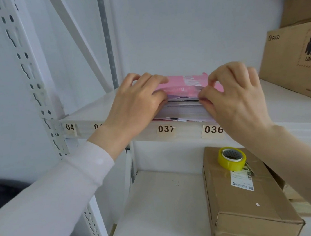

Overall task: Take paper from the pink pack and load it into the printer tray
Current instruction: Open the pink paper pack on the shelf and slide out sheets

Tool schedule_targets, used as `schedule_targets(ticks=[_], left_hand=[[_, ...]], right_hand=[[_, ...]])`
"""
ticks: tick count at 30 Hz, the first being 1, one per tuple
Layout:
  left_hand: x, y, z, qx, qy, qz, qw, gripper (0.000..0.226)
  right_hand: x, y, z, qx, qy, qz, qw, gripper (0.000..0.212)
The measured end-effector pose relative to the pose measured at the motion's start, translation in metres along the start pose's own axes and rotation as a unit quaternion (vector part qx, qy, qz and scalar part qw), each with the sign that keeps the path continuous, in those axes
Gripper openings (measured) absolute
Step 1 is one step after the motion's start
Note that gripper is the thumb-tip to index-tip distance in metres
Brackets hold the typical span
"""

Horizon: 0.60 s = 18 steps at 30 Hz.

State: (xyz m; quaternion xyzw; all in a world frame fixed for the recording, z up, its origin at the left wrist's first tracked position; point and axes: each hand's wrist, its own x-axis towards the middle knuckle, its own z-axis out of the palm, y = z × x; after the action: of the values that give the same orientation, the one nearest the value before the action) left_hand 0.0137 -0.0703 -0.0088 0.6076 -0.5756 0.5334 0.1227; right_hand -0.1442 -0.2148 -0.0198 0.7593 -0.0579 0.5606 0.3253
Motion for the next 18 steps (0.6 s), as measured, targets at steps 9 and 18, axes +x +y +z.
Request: schedule_targets(ticks=[9, 18], left_hand=[[0.001, 0.002, 0.005, -0.004, 0.077, 0.057, 0.995, 0.019], [-0.017, 0.002, -0.011, -0.024, 0.106, 0.063, 0.992, 0.018]], right_hand=[[-0.003, -0.003, 0.000, 0.044, 0.003, 0.028, 0.999, 0.008], [-0.005, -0.006, -0.011, 0.082, 0.005, 0.054, 0.995, 0.010]])
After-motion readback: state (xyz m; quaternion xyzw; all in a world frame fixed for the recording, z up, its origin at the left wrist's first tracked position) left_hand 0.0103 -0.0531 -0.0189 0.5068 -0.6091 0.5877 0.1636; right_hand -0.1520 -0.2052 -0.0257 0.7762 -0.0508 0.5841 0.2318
